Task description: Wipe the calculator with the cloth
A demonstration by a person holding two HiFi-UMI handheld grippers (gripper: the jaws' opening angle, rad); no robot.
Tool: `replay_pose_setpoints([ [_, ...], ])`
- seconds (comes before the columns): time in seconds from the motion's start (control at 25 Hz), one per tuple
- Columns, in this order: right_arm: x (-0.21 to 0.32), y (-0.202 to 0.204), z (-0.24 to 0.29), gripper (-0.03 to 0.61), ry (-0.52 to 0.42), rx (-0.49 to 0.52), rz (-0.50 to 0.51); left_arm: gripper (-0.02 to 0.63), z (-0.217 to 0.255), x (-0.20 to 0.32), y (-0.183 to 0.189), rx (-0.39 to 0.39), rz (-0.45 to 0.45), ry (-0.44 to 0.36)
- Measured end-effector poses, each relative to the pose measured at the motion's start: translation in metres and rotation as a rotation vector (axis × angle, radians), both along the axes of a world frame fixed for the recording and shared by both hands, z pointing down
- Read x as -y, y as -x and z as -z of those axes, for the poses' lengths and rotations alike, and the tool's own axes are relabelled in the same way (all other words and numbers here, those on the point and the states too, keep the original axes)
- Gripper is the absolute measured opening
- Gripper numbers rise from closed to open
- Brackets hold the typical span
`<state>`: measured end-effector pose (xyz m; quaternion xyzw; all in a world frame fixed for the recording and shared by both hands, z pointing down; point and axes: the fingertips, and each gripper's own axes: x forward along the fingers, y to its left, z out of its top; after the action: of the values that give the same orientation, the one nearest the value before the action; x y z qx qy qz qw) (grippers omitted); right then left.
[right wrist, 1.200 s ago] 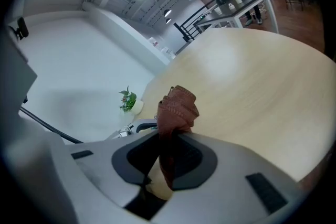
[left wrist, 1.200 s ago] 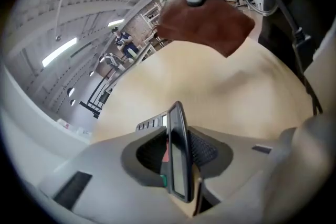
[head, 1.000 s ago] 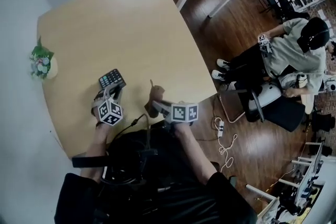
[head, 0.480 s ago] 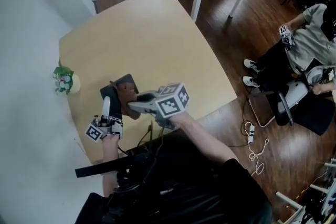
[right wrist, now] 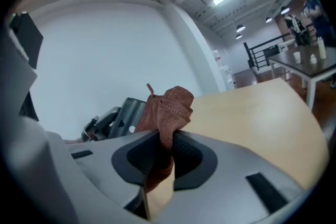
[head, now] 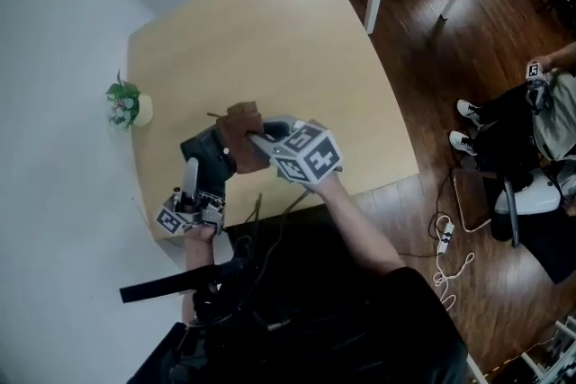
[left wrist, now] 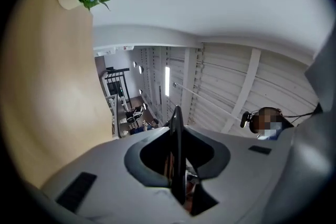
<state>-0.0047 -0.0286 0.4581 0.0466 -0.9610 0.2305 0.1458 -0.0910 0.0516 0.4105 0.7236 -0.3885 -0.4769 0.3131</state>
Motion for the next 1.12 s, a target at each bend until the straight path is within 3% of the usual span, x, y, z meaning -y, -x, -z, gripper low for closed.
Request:
replay_pose_setpoints([
  [0.12,0.020,-0.027,-0.007,0.066,-0.035,-0.032,-0.091,0.066,-0.002,0.001,-0.004,-0.030,0.018,0.010],
  [0.2,0.023,-0.034,0.009,0.064,-0.038,0.009,-0.090,0.066,-0.001,0.007,-0.006,-0.027,0.024,0.013],
  [0.28,0.013,-0.031,0.042,0.064,0.003,0.116,-0.030,0.066,0.002,0.013,-0.009,0.004,0.026,0.028],
  [0.36,-0.008,-0.024,0.079,0.066,0.096,0.264,0.064,0.066,0.005,0.018,-0.013,0.035,0.019,0.038],
  [0.44,-0.024,-0.009,0.095,0.066,0.190,0.348,0.140,0.066,0.011,0.022,-0.016,0.056,-0.003,0.031],
  [0.52,-0.024,0.006,0.078,0.067,0.182,0.303,0.129,0.066,0.015,0.025,-0.020,0.070,-0.034,0.012],
  [0.68,0.002,0.005,0.048,0.071,0.051,0.188,0.007,0.075,0.017,0.026,-0.018,0.046,-0.066,-0.025],
  [0.88,0.037,-0.017,0.032,0.071,0.070,0.158,-0.095,0.078,0.027,0.033,-0.018,0.026,-0.090,-0.064],
  [1.04,0.072,-0.043,0.008,0.067,0.032,0.052,-0.221,0.063,0.025,0.040,-0.011,-0.029,-0.088,-0.084],
  [1.12,0.076,-0.054,0.010,0.064,0.027,0.051,-0.241,0.066,0.023,0.040,-0.007,-0.046,-0.075,-0.088],
])
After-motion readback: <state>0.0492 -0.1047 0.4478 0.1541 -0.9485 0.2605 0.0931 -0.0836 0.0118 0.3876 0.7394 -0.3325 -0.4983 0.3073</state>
